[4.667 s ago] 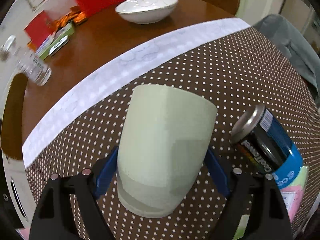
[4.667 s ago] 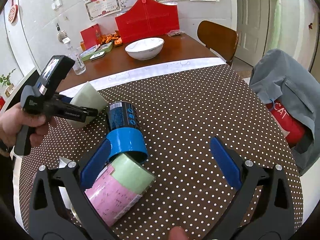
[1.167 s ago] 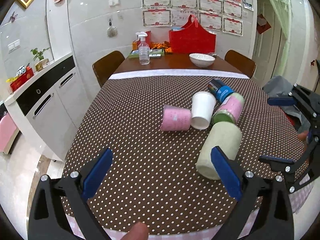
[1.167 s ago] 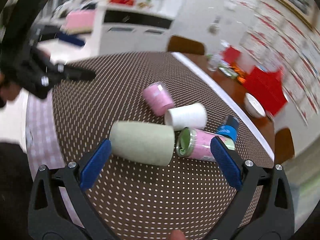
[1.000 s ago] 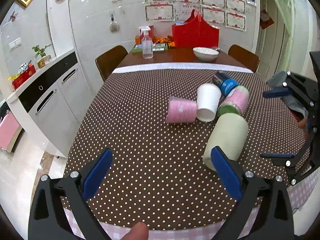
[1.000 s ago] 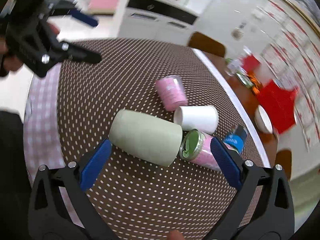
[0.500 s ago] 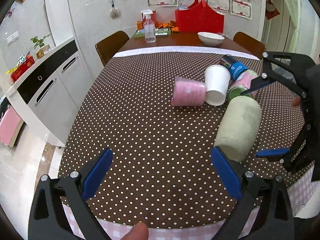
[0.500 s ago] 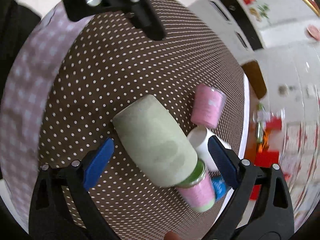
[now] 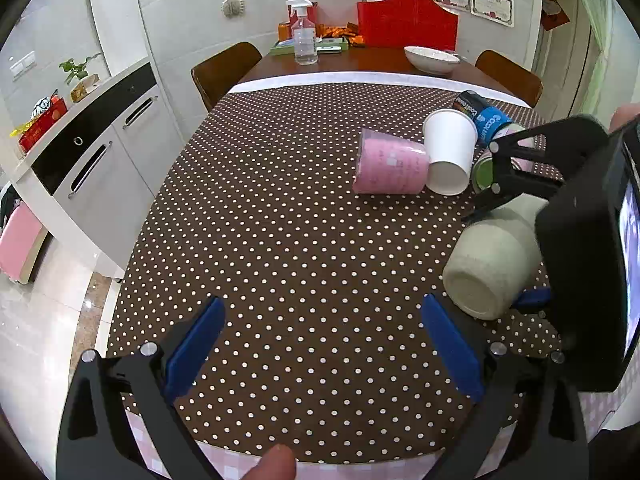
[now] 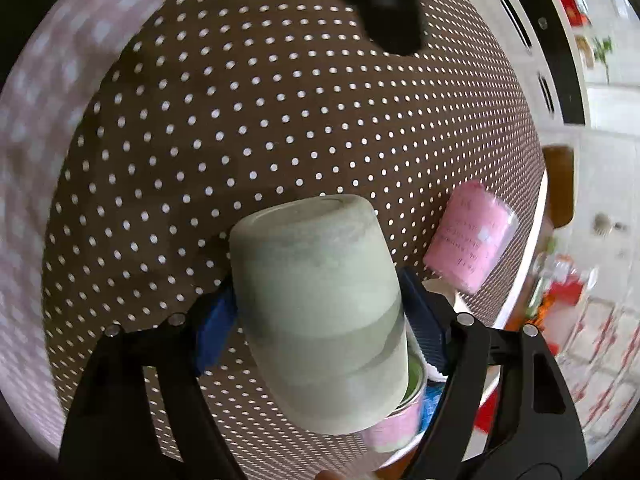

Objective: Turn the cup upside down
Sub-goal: 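Rotate the pale green cup with the right gripper so its rim faces down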

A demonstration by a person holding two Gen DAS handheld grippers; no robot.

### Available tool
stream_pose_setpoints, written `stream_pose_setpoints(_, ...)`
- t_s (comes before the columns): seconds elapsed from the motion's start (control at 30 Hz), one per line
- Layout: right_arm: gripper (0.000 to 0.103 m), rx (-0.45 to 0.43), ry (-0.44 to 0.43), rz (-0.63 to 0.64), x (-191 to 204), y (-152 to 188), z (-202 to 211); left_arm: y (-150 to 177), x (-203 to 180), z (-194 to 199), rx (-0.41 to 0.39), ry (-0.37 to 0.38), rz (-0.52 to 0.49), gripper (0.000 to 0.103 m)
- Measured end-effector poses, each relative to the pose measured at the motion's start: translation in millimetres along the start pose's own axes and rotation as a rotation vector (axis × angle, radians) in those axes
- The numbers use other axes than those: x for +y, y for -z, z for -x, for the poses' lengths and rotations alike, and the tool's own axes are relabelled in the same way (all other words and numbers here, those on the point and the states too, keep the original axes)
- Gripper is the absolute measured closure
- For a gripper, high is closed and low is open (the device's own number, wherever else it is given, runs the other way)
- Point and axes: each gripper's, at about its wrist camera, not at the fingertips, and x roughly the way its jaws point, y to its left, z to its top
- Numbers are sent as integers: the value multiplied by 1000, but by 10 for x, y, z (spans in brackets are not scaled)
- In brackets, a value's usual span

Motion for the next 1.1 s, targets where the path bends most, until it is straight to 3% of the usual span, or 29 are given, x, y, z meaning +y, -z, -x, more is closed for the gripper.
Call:
stream_pose_setpoints(0.2, 27, -147, -62, -375, -420, 227, 213, 22, -34, 85, -27, 15, -13, 6)
stream_pose_setpoints(0.37, 27, -300, -100, -721, -668, 644, 362, 19, -75, 194, -62, 34, -22, 6)
stream_pose_setpoints(0.73, 27, -671, -158, -1373, -408, 1307, 631, 77, -262, 470, -139, 75, -87, 6)
stream_pose_setpoints(0.8, 27, -748, -141, -1512, -315, 1396, 671, 85, -272, 503, -152, 82, -85, 6)
stream_pose_setpoints(0.93, 27, -809, -40, -1704, -117, 1418, 673, 121, -273, 529, -172, 99, -67, 6)
stream_pose_setpoints(1.1, 27, -773, 109, -1816, -16, 1285, 588, 190, -269, 522, -186, 112, -41, 6)
